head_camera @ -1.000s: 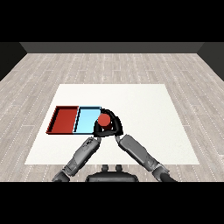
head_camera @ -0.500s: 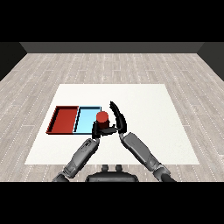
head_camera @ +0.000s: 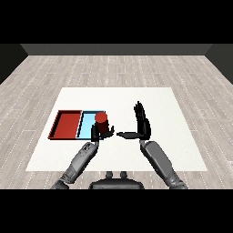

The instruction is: Pick the red can and put it in the red box

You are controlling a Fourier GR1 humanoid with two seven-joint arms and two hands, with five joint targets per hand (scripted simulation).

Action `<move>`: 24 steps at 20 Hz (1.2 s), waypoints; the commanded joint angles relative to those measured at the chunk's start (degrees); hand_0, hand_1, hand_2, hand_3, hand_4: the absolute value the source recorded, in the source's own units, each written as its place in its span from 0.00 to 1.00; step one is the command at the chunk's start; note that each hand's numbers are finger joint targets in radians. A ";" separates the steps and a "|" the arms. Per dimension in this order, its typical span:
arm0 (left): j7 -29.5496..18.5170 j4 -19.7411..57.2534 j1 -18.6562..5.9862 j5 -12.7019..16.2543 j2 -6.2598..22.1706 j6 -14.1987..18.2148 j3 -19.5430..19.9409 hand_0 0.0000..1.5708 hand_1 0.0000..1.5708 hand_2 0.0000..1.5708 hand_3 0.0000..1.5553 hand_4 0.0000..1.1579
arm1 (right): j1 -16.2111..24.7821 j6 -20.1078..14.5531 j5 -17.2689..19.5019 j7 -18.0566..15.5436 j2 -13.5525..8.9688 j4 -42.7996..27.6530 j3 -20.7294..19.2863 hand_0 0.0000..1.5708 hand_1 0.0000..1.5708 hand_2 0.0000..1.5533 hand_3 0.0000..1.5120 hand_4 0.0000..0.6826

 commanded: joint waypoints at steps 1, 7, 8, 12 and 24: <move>2.85 -5.19 1.53 -3.15 5.29 1.76 1.23 1.00 1.00 1.00 0.95 0.98 | 3.79 0.06 -0.10 0.75 -2.60 -4.80 -3.47 0.00 0.00 0.00 0.00 0.00; 3.64 -4.95 3.00 -0.91 18.48 -4.83 9.25 1.00 1.00 1.00 0.95 0.96 | 17.88 2.48 -1.18 -4.75 -7.05 -4.93 -6.08 0.00 0.00 0.00 0.00 0.00; 6.07 -3.61 1.70 -2.76 19.55 -3.65 8.96 1.00 1.00 0.99 0.94 0.96 | 18.87 4.27 -2.72 -6.21 -7.92 -4.46 -8.22 0.00 0.00 0.00 0.00 0.00; 5.34 4.60 -0.48 -3.61 19.94 -4.08 12.75 1.00 1.00 0.99 0.94 0.94 | 17.96 3.46 -0.98 -2.47 -8.96 -4.57 -9.36 0.00 0.00 0.00 0.00 0.00; 0.82 46.02 -18.82 -5.62 22.59 -10.65 21.12 1.00 1.00 1.00 0.96 0.91 | 14.67 6.86 -1.99 -1.95 -11.00 4.15 -15.33 0.00 0.00 0.00 0.00 0.00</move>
